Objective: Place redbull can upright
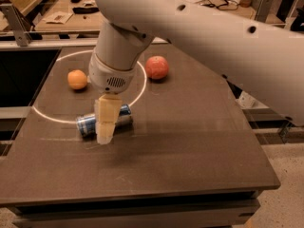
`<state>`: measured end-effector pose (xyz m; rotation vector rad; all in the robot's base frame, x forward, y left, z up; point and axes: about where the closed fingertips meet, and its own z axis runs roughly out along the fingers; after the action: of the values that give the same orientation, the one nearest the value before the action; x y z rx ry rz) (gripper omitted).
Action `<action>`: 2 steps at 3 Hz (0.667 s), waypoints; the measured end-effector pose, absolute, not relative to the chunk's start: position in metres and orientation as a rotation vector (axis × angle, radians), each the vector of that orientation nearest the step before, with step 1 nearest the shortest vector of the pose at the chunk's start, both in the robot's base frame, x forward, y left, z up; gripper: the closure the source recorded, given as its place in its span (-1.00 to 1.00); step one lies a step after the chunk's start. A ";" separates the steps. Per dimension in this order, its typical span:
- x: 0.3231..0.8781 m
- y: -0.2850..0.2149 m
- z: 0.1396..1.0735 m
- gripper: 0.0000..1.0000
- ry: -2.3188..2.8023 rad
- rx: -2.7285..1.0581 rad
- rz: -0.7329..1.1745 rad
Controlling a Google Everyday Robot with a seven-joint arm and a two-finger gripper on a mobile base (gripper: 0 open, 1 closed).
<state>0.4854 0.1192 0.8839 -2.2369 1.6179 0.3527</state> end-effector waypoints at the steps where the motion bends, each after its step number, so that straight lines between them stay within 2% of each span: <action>1: 0.493 0.126 0.872 -1.00 1.603 -2.262 0.382; 2: 0.496 0.126 0.861 -1.00 1.606 -2.277 0.406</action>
Offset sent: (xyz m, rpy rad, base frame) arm 0.0149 0.0033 -0.0369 -0.0108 0.0694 0.0385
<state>0.4956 0.1255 0.8606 -2.2770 1.6061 0.4057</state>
